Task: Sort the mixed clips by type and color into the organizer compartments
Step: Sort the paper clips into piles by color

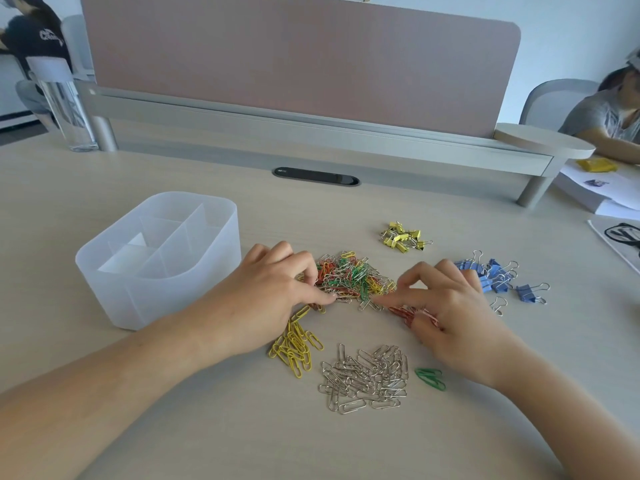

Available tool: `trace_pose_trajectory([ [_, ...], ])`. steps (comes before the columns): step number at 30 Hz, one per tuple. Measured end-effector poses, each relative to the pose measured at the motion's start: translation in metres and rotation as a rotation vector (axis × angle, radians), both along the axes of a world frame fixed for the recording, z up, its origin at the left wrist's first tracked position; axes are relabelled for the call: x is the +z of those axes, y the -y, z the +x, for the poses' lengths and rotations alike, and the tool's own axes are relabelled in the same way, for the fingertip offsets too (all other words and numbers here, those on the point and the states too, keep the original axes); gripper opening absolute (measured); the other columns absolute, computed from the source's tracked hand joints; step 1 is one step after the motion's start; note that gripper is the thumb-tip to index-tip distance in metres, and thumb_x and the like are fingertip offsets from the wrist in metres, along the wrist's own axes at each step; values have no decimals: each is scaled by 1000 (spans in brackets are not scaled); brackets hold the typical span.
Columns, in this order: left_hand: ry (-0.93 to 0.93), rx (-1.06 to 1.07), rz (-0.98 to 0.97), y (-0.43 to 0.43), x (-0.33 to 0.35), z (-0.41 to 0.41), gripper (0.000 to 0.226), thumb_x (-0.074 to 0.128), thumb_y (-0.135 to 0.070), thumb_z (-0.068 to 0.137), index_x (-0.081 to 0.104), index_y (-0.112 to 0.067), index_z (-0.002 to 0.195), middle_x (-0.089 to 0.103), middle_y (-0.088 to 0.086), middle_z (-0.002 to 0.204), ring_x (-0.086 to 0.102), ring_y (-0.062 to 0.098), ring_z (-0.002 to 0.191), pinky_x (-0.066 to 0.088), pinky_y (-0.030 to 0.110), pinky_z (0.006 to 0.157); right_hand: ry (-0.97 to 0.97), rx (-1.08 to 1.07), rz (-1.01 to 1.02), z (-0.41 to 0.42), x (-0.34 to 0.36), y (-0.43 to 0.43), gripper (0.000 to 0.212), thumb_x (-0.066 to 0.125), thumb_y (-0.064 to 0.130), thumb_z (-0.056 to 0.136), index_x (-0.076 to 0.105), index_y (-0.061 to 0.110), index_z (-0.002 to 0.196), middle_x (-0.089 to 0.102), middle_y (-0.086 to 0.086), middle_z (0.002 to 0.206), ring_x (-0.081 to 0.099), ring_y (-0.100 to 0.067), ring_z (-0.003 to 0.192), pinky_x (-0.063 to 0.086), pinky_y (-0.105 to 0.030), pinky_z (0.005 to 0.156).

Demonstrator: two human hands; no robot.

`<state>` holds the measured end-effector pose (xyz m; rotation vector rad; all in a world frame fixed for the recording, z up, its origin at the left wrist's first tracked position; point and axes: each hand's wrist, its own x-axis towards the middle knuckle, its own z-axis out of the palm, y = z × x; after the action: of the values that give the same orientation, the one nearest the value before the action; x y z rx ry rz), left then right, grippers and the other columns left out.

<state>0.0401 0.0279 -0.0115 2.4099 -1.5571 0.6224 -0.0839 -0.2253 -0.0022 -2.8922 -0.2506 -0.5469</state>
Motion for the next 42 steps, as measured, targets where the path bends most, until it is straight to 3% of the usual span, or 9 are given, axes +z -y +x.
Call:
trace_pose_trajectory([
  [5,9,8,4,1,-1,0,56,41,-8,80,68,-41,116,50,-14,96,34,11,86,37,30,73,-58,-30,-29,2,-4,2,55,32,24,80,64,51,116,43,20,99,33,-10,88,26,-35,78],
  [8,12,8,6,1,-2,-1,54,50,-8,78,67,-40,118,50,-14,98,35,12,87,32,29,75,-64,46,-11,0,-3,0,54,44,14,79,66,53,110,45,22,98,32,-2,88,22,-24,81],
  [14,-22,14,-13,0,2,-2,60,29,-10,81,66,-39,119,51,-14,98,35,11,86,39,31,73,-54,74,69,0,1,-1,55,47,10,79,66,49,113,47,21,96,36,1,95,20,-19,84],
  [20,-113,35,-81,-3,11,-2,58,41,2,70,73,-34,102,54,-13,94,36,12,86,45,37,71,-147,96,23,-1,-2,-9,60,33,20,81,57,56,121,42,23,100,34,1,98,19,-20,88],
  [26,-301,35,-103,-9,23,-3,45,43,-6,73,78,-32,76,49,-15,75,38,5,79,47,33,63,-98,142,116,-3,3,-8,64,42,5,74,67,53,108,46,20,94,37,-2,90,21,-23,83],
  [32,-376,73,65,-11,29,-7,35,48,-23,76,78,-38,83,52,-12,80,52,14,79,47,35,61,-80,107,112,-2,0,-8,60,43,6,79,67,50,112,47,20,93,36,0,90,20,-19,85],
  [34,-358,18,35,-11,29,-9,35,55,-11,74,79,-36,78,53,-14,79,47,6,81,47,33,59,-89,104,112,-2,0,-8,59,43,7,79,68,50,110,48,20,94,37,-1,91,20,-21,86],
  [37,-336,22,-80,-10,24,-7,43,48,0,70,78,-31,72,54,-16,75,41,1,81,46,31,60,-102,98,110,-2,0,-8,58,42,8,78,69,49,108,48,20,94,37,-1,92,22,-27,87],
  [42,-378,122,-84,-5,15,-5,49,49,11,81,80,-27,89,53,-20,76,39,-2,85,47,34,71,-100,95,111,-1,0,-9,58,42,7,78,69,49,109,48,21,93,37,-1,92,20,-19,87],
])
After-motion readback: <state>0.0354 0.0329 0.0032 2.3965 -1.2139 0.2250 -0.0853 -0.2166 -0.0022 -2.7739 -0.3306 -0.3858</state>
